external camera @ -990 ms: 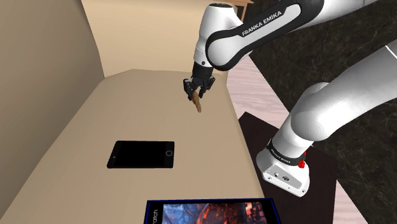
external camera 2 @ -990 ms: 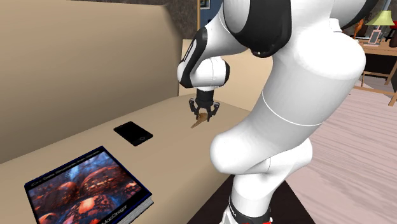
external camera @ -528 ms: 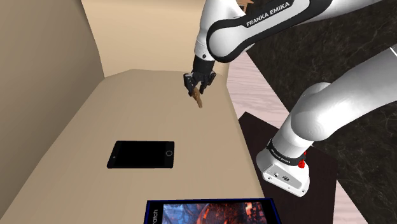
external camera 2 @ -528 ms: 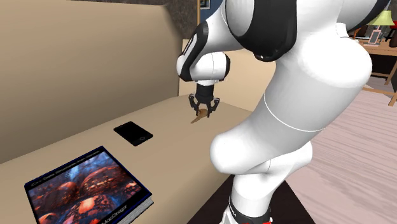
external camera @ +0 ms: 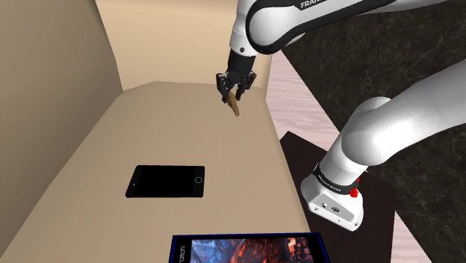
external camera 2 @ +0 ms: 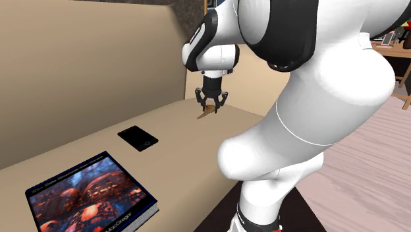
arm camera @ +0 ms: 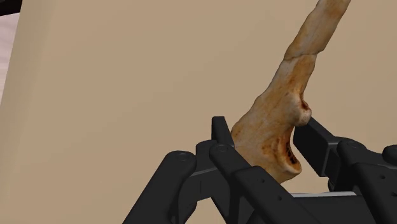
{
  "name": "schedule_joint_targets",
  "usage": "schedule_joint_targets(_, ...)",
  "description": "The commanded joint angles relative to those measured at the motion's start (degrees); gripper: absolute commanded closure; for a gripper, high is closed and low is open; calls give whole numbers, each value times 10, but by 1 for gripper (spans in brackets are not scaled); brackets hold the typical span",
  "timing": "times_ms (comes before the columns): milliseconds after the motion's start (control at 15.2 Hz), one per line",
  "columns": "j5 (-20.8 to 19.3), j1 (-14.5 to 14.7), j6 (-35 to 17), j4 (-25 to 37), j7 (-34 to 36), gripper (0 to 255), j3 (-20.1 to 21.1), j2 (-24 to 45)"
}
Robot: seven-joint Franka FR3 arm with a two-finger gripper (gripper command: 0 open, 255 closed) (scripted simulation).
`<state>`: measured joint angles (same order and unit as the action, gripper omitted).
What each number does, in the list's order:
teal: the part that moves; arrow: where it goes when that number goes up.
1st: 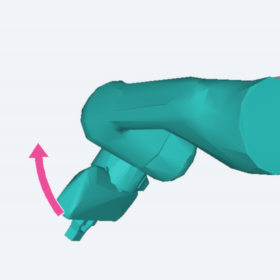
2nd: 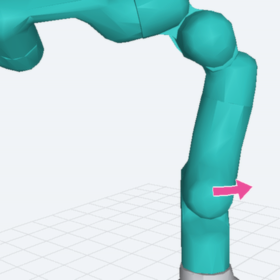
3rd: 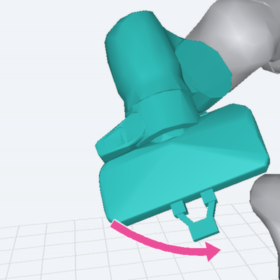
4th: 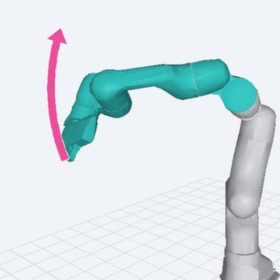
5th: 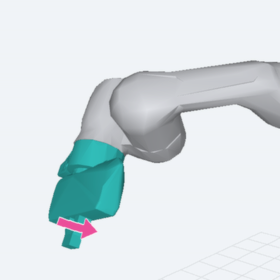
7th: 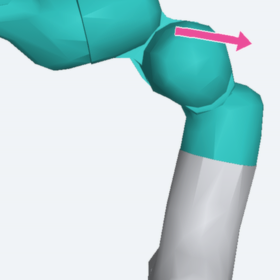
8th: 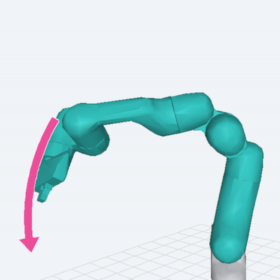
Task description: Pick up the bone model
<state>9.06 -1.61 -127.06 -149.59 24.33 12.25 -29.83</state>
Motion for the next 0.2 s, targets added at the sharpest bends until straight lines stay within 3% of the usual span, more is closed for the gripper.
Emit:
schedule_joint_targets(0, -1, -1, 17, 12, 0, 255, -2, -5)
schedule_joint_targets(132, -2, -1, 19, 12, 0, 255, -2, -6)
